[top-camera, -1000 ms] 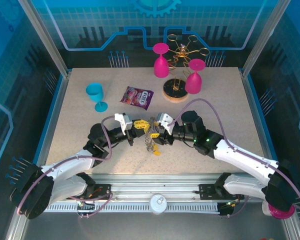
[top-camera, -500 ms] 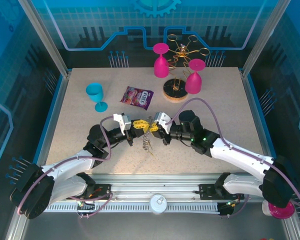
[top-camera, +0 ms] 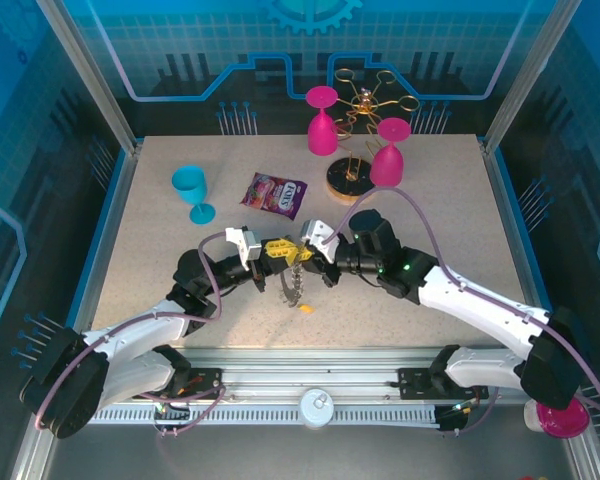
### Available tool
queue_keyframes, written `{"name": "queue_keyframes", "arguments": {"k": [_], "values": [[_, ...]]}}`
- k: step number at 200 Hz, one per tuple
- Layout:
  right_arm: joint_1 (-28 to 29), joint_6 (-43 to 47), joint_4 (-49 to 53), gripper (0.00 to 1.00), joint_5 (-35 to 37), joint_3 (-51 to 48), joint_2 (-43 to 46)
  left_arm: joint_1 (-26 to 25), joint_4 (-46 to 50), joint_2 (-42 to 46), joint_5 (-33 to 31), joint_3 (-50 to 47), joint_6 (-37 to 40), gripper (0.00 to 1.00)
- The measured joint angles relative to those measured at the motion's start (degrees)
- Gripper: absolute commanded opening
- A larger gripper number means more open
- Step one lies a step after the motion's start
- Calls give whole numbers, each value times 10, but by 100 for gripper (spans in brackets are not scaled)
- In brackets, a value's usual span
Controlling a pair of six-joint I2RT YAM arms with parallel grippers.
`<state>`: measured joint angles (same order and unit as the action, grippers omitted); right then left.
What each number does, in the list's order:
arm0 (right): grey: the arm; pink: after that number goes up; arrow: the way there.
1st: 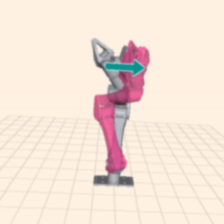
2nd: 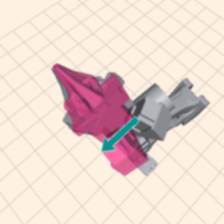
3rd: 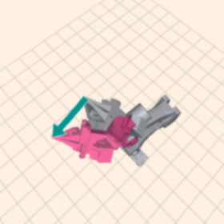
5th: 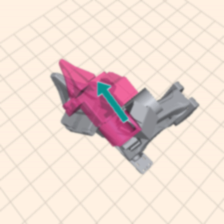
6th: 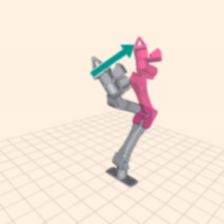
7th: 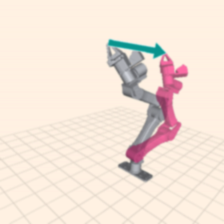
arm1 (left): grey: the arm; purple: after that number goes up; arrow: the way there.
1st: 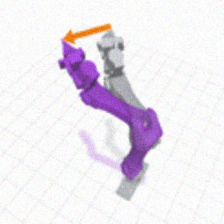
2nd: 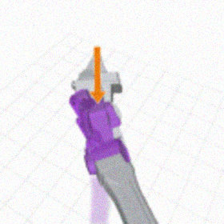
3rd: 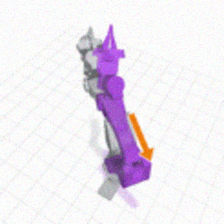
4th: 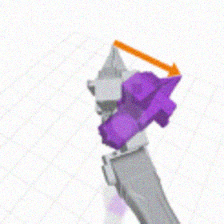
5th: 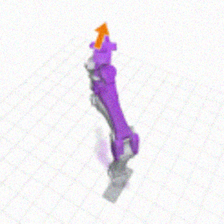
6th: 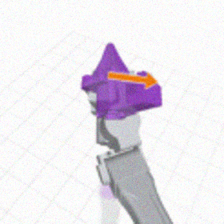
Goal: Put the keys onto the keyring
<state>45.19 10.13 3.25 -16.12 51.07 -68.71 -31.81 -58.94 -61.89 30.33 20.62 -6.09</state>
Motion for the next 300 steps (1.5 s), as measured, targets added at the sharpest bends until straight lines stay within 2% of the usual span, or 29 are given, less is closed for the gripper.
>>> {"name": "queue_keyframes", "arguments": {"k": [88, 145, 154, 168, 184, 212, 227, 260, 300], "values": [[-14, 52, 121, 0, 28, 49, 46, -1, 48, 15, 5, 2, 27, 0], [1, 118, 255, 0, 99, 145, 34, -2, 176, 44, 3, 33, 112, 0], [3, 129, 270, 0, 116, 164, 28, -2, 196, 45, -2, 33, 124, 14], [10, 143, 291, 0, 140, 191, 17, -2, 222, 45, -12, 33, 134, 48], [21, 158, 312, 0, 163, 217, 1, -2, 228, 46, -29, 33, 136, 69], [37, 184, 346, 0, 202, 253, -36, -1, 220, 70, -82, 12, 121, 84], [43, 197, 359, 0, 219, 269, -57, -1, 217, 97, -133, -1, 112, 91], [58, 218, 375, 0, 237, 310, -113, -1, 236, 175, -282, -9, 75, 96], [66, 224, 360, 0, 219, 369, -202, 0, 294, 288, -471, -9, 13, 97]]}}
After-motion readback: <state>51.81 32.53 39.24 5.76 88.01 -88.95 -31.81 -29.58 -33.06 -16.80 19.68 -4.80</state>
